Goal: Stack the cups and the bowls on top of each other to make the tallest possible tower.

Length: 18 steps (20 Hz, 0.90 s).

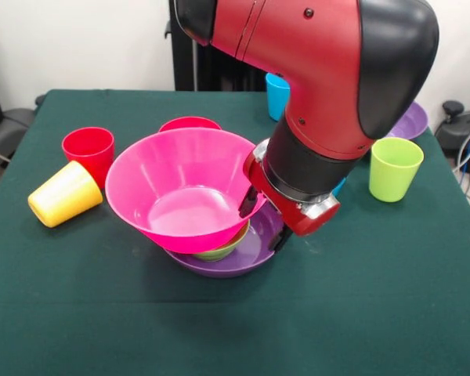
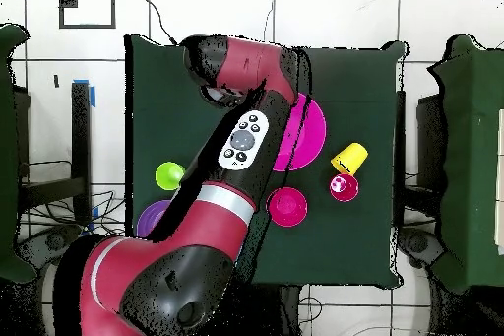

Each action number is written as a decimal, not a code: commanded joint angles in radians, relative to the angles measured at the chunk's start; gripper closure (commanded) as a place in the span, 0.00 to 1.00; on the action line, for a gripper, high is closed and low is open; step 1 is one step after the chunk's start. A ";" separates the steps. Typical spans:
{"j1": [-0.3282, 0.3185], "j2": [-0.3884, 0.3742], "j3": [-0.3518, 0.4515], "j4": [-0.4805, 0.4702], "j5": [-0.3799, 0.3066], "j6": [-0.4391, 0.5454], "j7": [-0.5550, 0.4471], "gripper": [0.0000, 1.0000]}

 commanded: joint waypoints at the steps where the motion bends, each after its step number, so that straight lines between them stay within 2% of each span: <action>1: -0.005 0.015 0.106 0.033 0.020 0.075 0.196 0.00; 5: 0.001 -0.029 0.097 0.054 0.018 0.105 0.188 0.00; 9: 0.007 -0.099 0.072 0.049 0.005 0.228 0.156 0.00; 12: 0.011 -0.108 0.053 0.045 -0.016 0.271 0.143 0.00; 18: 0.011 -0.117 0.035 0.055 -0.050 0.296 0.122 0.00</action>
